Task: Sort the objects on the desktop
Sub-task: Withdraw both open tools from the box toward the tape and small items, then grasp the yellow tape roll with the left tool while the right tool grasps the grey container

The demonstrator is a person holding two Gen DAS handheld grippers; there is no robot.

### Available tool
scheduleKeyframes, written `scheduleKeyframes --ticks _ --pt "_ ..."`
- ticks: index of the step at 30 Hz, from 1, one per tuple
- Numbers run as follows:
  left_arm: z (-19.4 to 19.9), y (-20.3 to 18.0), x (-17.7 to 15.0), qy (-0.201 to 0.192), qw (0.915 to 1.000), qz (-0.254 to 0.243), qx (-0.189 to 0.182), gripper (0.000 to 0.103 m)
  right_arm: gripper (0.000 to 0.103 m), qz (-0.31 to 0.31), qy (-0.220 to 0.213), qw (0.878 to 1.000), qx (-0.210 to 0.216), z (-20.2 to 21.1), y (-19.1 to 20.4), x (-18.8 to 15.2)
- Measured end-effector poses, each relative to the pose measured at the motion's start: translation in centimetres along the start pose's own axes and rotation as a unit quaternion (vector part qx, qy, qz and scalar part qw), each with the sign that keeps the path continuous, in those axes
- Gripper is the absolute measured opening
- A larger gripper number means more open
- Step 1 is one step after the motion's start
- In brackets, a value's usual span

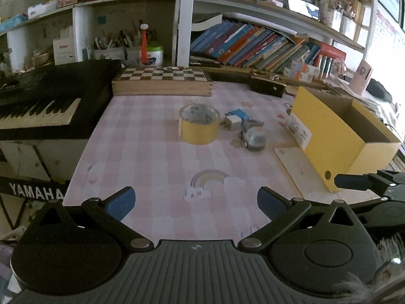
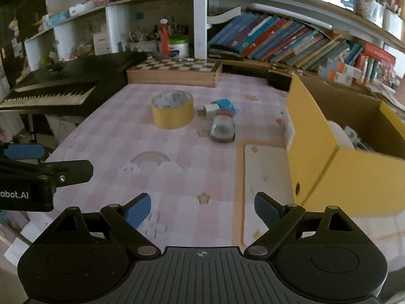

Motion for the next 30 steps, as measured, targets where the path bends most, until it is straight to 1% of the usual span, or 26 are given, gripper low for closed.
scheduleKeyframes --ticks 11,19,23,30 --pt "-4.9 -0.7 4.4 -0.006 0.9997 0.012 0.019 0.103 0.091 0.011 0.004 1.000 0.020 -4.6 -2.0 3.0" --pt "-8.0 -1.7 6.9 -0.012 0.9994 0.012 0.029 0.103 0.090 0.012 -0.002 1.000 0.028 -7.5 -3.2 5.1" --pt "-9.6 -2.1 8.0 -0.012 0.9993 0.008 0.033 0.103 0.090 0.006 0.003 1.000 0.028 -9.1 -3.9 5.6" --pt "-12.7 -3.2 9.2 -0.003 0.9996 -0.008 0.027 0.103 0.090 0.017 0.010 0.999 0.041 -10.8 -4.1 5.9"
Point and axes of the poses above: each gripper's, at about its wrist camera, not at the fingertips, and z roughly against the way its jaws point, y to its left, x to its top, the point moved 6 cm from there along -z, roughly the way its jaws point, and after that the axes turned 10 degrees about z, right-handed, at the moved point
